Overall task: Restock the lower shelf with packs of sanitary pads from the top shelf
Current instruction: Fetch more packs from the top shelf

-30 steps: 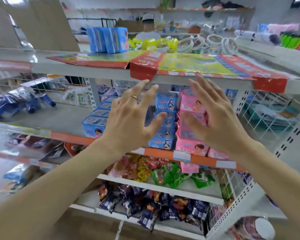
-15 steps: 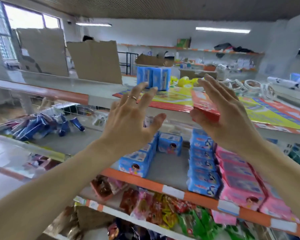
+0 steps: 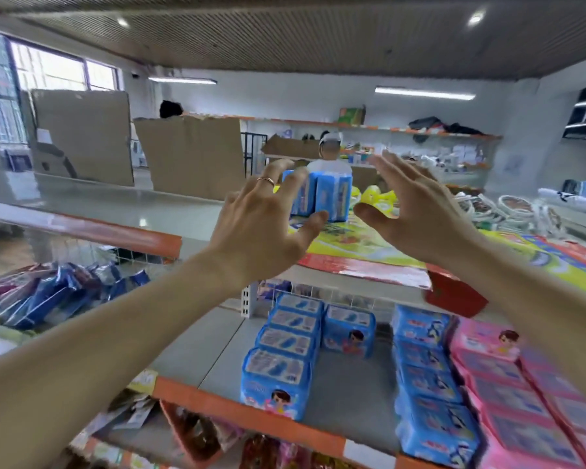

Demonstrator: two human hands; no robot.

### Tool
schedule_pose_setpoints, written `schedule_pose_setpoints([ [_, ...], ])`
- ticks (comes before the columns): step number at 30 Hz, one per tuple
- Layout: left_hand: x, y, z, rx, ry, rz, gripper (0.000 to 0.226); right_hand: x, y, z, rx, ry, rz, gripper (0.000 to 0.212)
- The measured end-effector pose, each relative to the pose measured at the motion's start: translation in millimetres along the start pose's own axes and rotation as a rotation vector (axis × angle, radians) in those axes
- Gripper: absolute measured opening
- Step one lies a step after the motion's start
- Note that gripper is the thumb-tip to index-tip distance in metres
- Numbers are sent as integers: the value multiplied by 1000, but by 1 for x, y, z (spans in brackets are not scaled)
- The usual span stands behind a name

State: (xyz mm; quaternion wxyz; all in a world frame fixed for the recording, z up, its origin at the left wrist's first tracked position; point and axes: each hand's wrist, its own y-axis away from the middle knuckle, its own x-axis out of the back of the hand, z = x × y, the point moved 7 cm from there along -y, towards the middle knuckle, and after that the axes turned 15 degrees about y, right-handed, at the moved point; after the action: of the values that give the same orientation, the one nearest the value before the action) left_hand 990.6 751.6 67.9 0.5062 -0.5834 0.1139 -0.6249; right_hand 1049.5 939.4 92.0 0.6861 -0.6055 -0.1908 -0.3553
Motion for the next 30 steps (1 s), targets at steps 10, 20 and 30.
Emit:
schedule_pose_setpoints([
  [10,-19,-93,-31,47,14,49,71,-48,-78,65,-47,1,-124,76],
  [20,-36,-144,-92,41,-43,3,53,-113,-144,39,-45,62,-320,81],
  [30,6,-166,-195,-31,28,-12,48,-171,-176,-6,-86,161,-579,30],
])
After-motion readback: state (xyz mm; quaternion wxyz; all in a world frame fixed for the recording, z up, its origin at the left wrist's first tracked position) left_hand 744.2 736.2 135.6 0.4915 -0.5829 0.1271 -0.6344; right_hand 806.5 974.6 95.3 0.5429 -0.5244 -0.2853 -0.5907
